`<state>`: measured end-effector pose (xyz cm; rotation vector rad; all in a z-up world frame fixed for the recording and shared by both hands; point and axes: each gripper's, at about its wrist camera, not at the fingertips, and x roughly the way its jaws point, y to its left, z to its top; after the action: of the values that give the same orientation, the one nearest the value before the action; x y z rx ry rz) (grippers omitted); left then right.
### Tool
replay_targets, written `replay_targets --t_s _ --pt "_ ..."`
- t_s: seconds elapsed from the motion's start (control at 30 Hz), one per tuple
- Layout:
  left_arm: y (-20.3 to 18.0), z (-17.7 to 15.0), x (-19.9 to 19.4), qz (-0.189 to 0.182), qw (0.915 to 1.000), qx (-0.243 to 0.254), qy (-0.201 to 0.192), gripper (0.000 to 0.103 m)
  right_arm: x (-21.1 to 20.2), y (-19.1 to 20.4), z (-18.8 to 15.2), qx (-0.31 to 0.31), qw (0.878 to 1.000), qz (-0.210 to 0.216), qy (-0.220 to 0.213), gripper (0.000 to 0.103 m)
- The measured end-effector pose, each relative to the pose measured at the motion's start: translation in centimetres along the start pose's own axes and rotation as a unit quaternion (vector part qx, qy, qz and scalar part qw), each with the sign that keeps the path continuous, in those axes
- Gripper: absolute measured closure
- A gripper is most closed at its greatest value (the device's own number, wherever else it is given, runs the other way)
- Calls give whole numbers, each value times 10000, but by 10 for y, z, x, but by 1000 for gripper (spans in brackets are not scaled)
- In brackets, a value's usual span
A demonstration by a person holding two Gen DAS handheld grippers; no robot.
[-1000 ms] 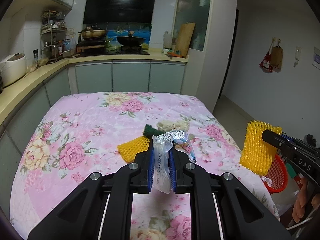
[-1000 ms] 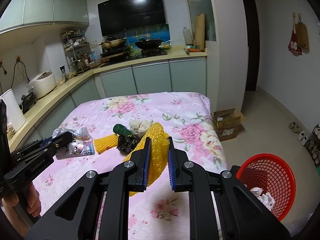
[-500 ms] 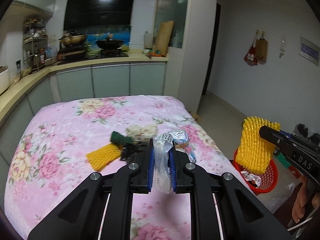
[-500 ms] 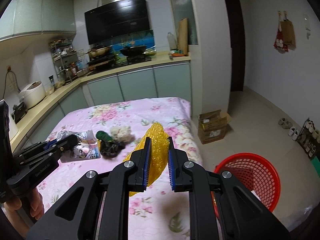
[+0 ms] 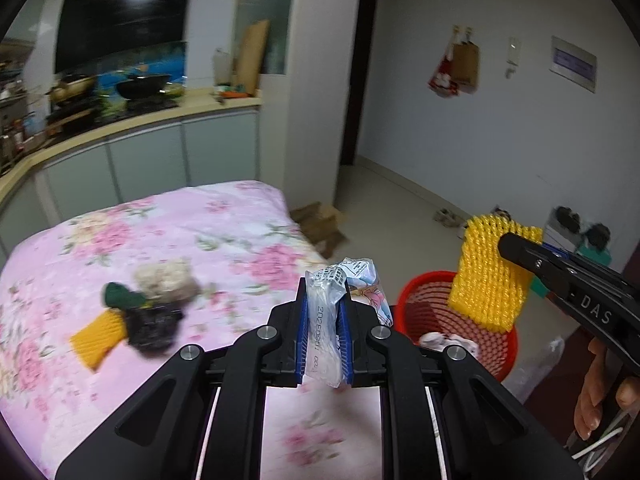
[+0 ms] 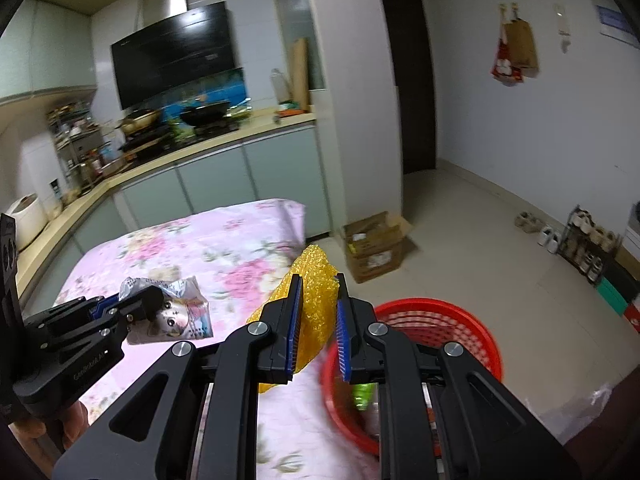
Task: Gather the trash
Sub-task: 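Carry the cat-print wrapper and yellow foam net over the red basket with both tools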
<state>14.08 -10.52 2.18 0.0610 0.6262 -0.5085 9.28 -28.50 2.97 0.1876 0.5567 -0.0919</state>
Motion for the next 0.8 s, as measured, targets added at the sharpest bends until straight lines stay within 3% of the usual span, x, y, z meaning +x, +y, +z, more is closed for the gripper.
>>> replay_targets --t_s 0.47,0.8 --pt "-82 -2 83 -790 9923 534 784 91 18 -82 -10 573 9948 -797 265 87" --pt "-115 -19 132 -1119 9810 622 1456 90 38 -115 -26 800 9894 -1024 642 87"
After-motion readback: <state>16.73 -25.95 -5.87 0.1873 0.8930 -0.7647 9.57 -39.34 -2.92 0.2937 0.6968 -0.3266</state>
